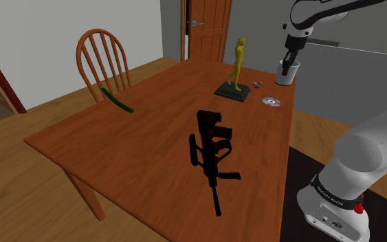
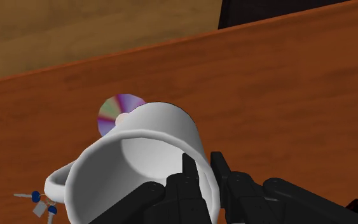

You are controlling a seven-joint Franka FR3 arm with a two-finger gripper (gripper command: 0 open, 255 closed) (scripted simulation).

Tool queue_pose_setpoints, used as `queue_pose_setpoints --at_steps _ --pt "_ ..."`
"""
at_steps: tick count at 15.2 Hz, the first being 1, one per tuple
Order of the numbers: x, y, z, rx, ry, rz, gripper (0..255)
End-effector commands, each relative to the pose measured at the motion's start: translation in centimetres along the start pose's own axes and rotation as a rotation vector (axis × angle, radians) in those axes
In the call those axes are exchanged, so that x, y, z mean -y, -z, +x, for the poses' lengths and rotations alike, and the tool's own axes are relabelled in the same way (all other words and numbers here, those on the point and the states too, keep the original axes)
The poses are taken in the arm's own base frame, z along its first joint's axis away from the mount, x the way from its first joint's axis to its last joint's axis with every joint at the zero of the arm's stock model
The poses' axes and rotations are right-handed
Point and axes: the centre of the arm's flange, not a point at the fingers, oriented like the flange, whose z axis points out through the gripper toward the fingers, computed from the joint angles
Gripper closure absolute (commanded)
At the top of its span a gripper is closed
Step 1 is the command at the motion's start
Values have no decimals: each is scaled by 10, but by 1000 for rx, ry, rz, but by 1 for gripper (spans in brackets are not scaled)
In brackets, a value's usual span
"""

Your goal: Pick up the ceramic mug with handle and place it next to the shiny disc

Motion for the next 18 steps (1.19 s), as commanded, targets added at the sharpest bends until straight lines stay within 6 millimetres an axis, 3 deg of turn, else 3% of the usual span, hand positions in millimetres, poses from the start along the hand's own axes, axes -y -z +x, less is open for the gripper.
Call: queue_pose_setpoints --at_steps 1,18 --pt "0 -11 0 -1 0 0 255" --pt "14 -99 1 -1 0 0 255"
